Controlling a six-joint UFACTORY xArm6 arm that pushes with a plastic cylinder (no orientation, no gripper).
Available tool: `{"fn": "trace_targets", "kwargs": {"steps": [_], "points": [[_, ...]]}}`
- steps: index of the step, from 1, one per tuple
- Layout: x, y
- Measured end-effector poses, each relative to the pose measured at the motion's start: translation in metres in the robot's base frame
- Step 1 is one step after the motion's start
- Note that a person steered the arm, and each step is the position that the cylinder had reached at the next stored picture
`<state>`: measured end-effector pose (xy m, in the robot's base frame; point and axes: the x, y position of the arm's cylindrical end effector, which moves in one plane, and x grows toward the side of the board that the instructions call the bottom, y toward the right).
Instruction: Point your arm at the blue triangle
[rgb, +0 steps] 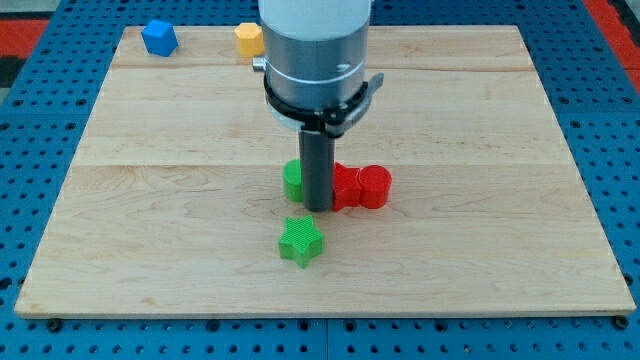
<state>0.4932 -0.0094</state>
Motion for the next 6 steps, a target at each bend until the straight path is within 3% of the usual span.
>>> {"fn": "trace_targets", "kwargs": {"steps": [2,3,5,6], "points": [[-0.053,-0.009],[-0.104,-0.006],[-0.185,0.095],[-0.241,0.095]]}}
